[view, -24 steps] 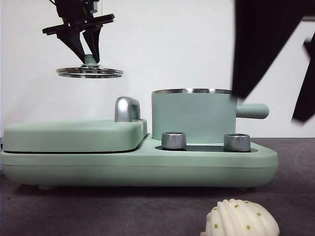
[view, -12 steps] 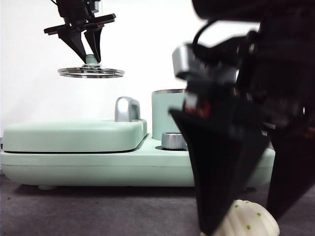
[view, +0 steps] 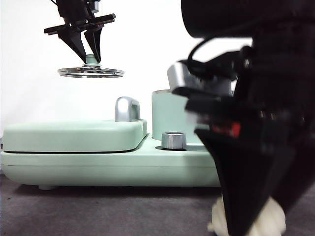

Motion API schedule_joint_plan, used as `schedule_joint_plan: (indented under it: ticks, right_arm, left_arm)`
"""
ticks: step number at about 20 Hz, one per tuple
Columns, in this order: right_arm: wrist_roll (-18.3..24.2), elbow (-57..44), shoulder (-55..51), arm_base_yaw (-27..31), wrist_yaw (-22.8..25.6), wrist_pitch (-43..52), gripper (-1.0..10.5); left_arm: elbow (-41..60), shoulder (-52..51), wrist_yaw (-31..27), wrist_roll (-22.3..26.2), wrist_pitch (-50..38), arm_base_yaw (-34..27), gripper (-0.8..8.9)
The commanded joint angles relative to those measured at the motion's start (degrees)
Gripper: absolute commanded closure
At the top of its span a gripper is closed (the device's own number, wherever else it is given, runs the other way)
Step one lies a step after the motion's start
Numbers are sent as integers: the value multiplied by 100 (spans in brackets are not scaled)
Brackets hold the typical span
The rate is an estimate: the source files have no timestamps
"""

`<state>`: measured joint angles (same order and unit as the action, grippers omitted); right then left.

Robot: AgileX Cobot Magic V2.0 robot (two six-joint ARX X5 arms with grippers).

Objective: Put the buns in a small steamer

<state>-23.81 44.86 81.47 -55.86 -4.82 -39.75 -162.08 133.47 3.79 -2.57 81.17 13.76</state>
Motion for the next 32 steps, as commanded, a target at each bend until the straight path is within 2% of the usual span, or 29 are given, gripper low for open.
schedule_joint_plan:
  ticks: [1, 5, 8, 13, 18, 24, 32]
  right_arm:
    - [74, 614, 79, -57, -7, -498, 749]
    - [444, 2050, 87, 192, 44, -1987, 749]
    - [828, 3195, 155, 658, 61, -2776, 749]
    - [1543, 4964, 975, 1700, 92, -3381, 749]
    - [1882, 6170, 2140, 2328, 190, -3399, 749]
    - [2017, 6387, 2957, 2638, 229, -3355, 749]
    - [2164, 6387, 3418, 2723, 225, -3119, 748]
  left_arm:
    - [-72, 66, 13, -4, 31, 24, 798]
    - [-72, 66, 13, -4, 31, 24, 798]
    - [-72, 66, 13, -4, 33, 26, 798]
    - [-72, 66, 13, -4, 37, 26, 798]
    - [-72, 66, 13, -4, 33, 24, 798]
    - [-72, 66, 13, -4, 37, 24, 798]
    - [-72, 66, 13, -4, 37, 24, 798]
